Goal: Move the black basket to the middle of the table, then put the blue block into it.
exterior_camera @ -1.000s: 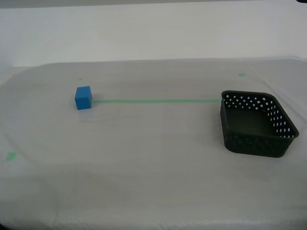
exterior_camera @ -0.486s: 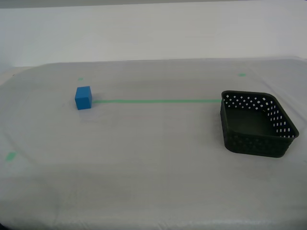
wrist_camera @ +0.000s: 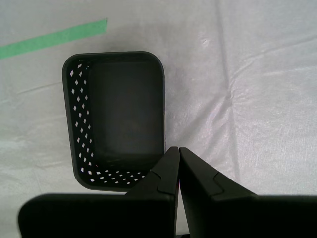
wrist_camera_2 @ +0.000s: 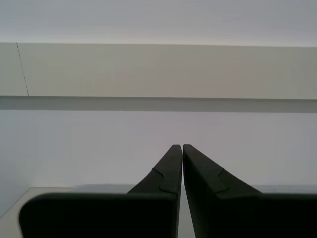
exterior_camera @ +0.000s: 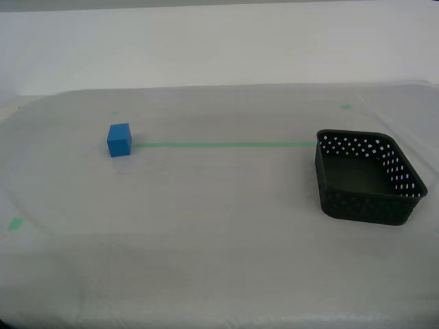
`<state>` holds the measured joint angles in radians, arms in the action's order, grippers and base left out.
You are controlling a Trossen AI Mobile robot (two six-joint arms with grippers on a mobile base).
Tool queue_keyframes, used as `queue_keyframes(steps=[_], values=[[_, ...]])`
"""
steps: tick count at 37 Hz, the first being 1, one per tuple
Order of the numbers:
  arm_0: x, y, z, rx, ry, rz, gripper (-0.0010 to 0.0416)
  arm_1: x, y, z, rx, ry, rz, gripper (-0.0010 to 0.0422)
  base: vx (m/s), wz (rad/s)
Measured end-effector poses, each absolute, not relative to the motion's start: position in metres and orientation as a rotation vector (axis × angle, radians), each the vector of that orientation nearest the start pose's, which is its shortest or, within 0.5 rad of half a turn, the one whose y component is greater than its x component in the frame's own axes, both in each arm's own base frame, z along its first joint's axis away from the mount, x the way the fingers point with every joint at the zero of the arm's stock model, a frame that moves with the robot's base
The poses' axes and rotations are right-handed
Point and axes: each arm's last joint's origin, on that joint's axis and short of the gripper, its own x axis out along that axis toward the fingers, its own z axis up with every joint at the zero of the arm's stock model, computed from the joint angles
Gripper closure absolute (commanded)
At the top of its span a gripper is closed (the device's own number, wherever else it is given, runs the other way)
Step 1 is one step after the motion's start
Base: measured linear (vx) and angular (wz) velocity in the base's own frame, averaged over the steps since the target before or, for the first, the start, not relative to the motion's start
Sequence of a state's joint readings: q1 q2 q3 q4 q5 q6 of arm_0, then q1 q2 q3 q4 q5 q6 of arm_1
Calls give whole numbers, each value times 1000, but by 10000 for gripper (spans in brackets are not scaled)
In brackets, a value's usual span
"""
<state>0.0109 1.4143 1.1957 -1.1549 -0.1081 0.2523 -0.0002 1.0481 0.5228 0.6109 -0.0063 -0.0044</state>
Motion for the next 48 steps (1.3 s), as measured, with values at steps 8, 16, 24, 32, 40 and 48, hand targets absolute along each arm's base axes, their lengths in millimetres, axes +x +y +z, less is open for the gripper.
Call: queue_keyframes(steps=[8, 16, 24, 32, 40, 48], values=[[250, 6, 275, 271, 1379, -69, 403, 227, 0, 270, -5, -86, 6, 412, 0, 0], [249, 6, 275, 268, 1384, -69, 403, 227, 0, 270, -4, -86, 6, 412, 0, 0], [250, 6, 274, 266, 1387, -72, 356, 227, 0, 270, -4, -86, 6, 412, 0, 0], [250, 6, 274, 241, 1383, -99, 260, 227, 0, 270, -5, -86, 6, 412, 0, 0], [251, 6, 274, 234, 1374, -96, 152, 227, 0, 270, -5, -86, 6, 412, 0, 0], [252, 6, 274, 232, 1369, -93, 68, 227, 0, 270, -5, -86, 6, 412, 0, 0]])
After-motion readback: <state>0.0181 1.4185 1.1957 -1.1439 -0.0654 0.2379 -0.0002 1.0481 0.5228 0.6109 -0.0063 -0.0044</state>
